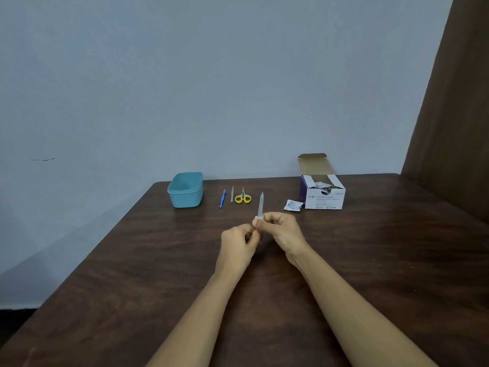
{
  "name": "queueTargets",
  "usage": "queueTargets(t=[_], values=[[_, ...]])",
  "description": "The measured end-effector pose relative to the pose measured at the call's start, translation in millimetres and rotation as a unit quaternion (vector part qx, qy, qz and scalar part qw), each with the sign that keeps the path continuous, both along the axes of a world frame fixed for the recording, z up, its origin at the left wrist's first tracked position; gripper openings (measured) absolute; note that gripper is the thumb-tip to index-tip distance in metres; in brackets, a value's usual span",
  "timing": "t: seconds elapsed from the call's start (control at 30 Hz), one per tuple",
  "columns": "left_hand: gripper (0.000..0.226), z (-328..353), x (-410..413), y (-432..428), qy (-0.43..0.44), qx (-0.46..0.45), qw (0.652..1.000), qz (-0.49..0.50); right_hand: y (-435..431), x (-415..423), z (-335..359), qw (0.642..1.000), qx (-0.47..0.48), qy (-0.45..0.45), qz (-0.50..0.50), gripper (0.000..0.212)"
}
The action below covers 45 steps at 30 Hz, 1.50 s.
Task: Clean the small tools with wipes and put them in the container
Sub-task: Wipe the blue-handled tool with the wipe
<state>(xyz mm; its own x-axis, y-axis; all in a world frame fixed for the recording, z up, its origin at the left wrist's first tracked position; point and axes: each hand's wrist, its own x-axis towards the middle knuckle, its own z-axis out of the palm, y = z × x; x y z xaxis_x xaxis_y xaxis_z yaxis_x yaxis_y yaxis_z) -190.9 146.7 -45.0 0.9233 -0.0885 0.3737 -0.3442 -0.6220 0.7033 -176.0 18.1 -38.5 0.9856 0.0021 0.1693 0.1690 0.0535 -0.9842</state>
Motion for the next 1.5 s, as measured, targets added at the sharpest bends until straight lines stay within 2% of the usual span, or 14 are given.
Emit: queueTargets(t=[0.17,0.27,0.43,0.57,0.67,0.87,1.13,1.27,1.33,1.4,1.5], values=[[0.021,-1.8,-0.7,-1.4,-0.012,-0.024,1.000,-0.016,3.1,3.5,-1.4,0.999,0.005,0.013,-0.040,0.015],[0.023,-0.6,-1.0,-0.3,-0.017,-0.033,0.999,-0.007,6.3,3.8,-4.0,0.998,-0.006,0.004,-0.057,0.013],[0.022,3.4,-1.5,1.6,0.008,-0.054,0.999,0.000,3.8,0.9,-2.2,0.999,-0.012,0.000,-0.052,0.023],[0.021,5.1,-2.9,2.4,0.007,-0.063,0.998,0.000,-0.9,2.3,-2.8,0.999,-0.006,0.011,-0.030,0.013],[0.022,4.2,-3.7,0.8,-0.001,-0.043,0.999,0.004,-0.6,1.8,-2.8,1.000,-0.001,0.001,-0.031,0.007],[0.020,3.4,-4.4,-0.7,-0.006,0.006,1.000,0.015,6.8,-0.5,-3.9,0.998,-0.013,-0.031,-0.050,0.012],[0.021,2.5,-6.6,-2.7,-0.010,0.028,0.999,0.024,16.3,-4.3,-5.5,0.970,-0.145,-0.042,-0.189,0.020],[0.025,4.4,-9.7,-5.1,-0.002,0.062,0.997,0.040,23.8,-10.1,-1.2,0.928,-0.277,-0.007,-0.250,0.035],[0.027,4.3,-10.9,-5.4,-0.007,0.067,0.997,0.038,25.5,-13.3,1.2,0.912,-0.306,0.001,-0.274,0.041],[0.027,3.7,-10.1,-5.6,-0.016,0.065,0.997,0.038,25.2,-14.4,1.9,0.916,-0.291,0.013,-0.275,0.043],[0.025,2.4,-6.7,-4.4,-0.027,0.036,0.998,0.034,21.5,-10.3,-0.7,0.965,-0.153,0.005,-0.213,0.030]])
